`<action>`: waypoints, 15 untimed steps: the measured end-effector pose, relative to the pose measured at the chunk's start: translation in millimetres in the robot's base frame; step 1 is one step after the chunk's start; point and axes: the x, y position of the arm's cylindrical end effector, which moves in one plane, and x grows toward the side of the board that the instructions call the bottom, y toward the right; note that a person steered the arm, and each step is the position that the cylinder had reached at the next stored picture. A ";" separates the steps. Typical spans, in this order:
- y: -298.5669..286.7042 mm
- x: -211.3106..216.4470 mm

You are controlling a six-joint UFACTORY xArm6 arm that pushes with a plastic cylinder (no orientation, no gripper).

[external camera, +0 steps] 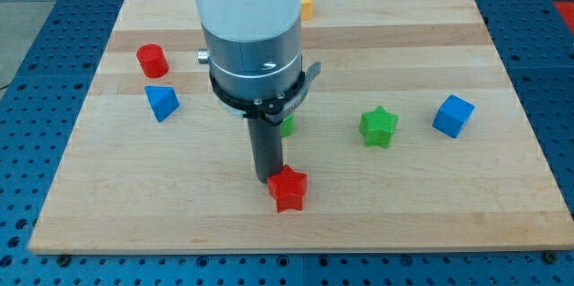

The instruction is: Move the red circle closer to the red star

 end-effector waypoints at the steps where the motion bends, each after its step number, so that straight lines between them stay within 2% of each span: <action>1: -24.7 -18.8; 2: -85.3 -49.2; 4: -94.6 -159.1; 5: -123.9 -218.4; 6: -185.9 -262.8; 7: -266.2 -272.8; 8: -267.1 -260.1; 9: -249.8 -227.1; 11: -141.8 -166.3; 12: -126.8 -171.4; 13: -137.3 -208.4; 14: -119.7 -217.5; 15: -113.6 -191.9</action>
